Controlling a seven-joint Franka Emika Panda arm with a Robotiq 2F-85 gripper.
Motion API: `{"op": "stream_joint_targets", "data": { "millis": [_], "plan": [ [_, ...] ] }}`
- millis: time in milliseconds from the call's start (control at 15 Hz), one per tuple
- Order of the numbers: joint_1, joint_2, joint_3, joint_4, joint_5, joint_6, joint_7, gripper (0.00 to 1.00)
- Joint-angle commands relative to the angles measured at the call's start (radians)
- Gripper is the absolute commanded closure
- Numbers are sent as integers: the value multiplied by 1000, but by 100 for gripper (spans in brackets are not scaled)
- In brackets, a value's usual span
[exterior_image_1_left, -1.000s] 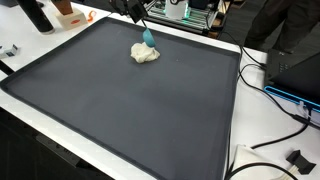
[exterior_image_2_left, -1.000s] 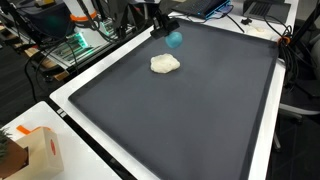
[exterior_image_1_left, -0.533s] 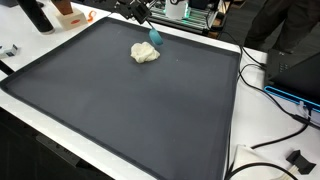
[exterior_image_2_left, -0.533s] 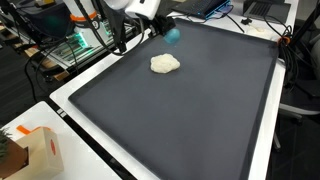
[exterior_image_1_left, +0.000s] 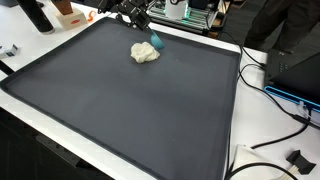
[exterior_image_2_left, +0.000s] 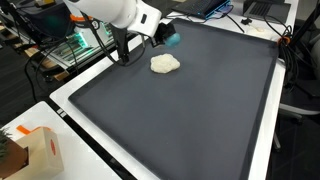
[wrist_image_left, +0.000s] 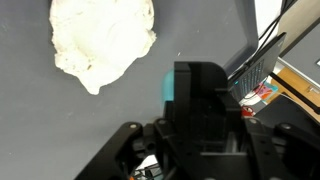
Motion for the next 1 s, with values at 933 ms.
{"op": "stream_joint_targets", "data": {
  "millis": [933],
  "plan": [
    [-1, -63, 6, -25, -5, 55, 374, 75]
  ]
}}
